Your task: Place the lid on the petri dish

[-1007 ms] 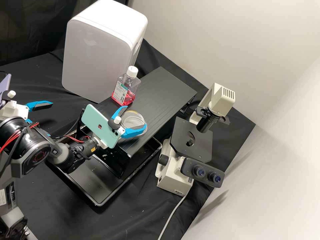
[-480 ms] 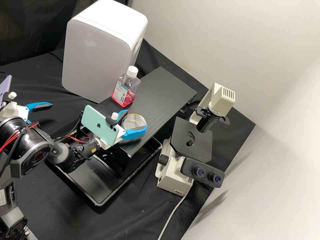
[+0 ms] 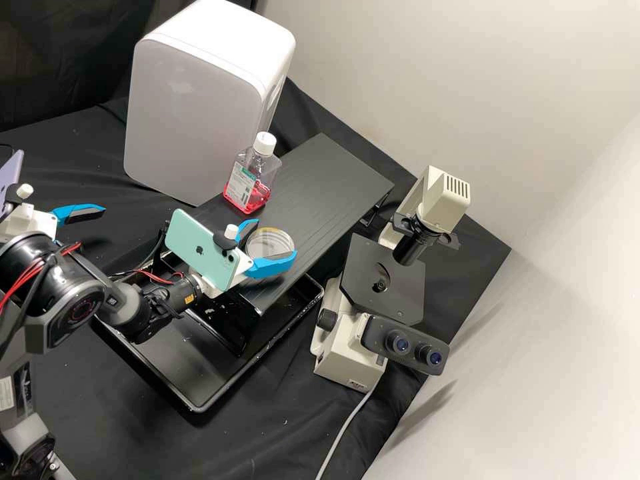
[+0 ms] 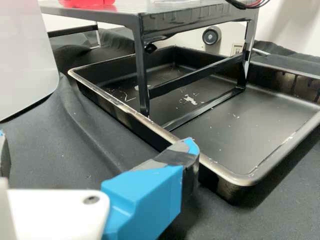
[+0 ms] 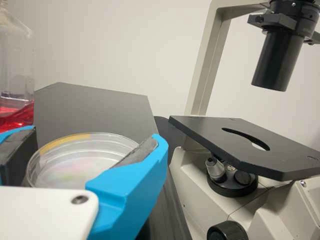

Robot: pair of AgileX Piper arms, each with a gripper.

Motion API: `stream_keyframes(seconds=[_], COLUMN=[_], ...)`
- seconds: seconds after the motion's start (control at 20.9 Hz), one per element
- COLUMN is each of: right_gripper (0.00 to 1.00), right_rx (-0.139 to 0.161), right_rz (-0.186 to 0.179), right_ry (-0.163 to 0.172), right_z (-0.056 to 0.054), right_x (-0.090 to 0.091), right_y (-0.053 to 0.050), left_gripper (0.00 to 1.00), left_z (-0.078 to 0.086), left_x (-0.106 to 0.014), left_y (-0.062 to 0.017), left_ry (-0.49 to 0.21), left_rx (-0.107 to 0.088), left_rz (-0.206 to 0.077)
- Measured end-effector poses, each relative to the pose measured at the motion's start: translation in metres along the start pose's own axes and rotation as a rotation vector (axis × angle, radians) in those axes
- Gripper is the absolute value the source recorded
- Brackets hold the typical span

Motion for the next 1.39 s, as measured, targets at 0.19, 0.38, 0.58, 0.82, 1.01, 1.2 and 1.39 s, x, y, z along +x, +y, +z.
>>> stream_keyframes(seconds=[0.19, 0.38, 0.58, 0.82, 1.01, 1.2, 1.39], right_gripper=[0.00, 0.00, 0.00, 0.00, 0.00, 0.00, 0.00], right_rx=[0.000, 0.033, 0.131, 0.224, 0.232, 0.232, 0.194], right_rz=[-0.002, 0.000, -0.031, -0.044, -0.052, -0.052, -0.052], right_ry=[-0.001, -0.005, 0.001, 0.008, 0.009, 0.009, 0.010], right_z=[0.0001, 0.0014, 0.0054, 0.0072, 0.0070, 0.0071, 0.0071], right_x=[0.0000, 0.0001, 0.0038, 0.0063, 0.0066, 0.0066, 0.0066], right_y=[-0.0002, 0.0007, 0.0042, 0.0078, 0.0074, 0.0074, 0.0074], left_gripper=[1.00, 1.00, 1.00, 1.00, 1.00, 1.00, 1.00], left_z=[0.0002, 0.0001, 0.0000, -0.0001, -0.0001, -0.0001, 0.0012], left_x=[0.0004, 0.0004, 0.0004, 0.0004, 0.0004, 0.0004, 0.0002], left_y=[0.0004, 0.0003, 0.0004, 0.0004, 0.0004, 0.0004, 0.0000], left_ry=[-0.001, 0.000, 0.002, 0.002, 0.002, 0.002, 0.002], left_rx=[0.000, 0.000, -0.001, -0.001, -0.001, -0.001, -0.002], left_rz=[0.002, 0.002, 0.002, 0.002, 0.002, 0.002, 0.002])
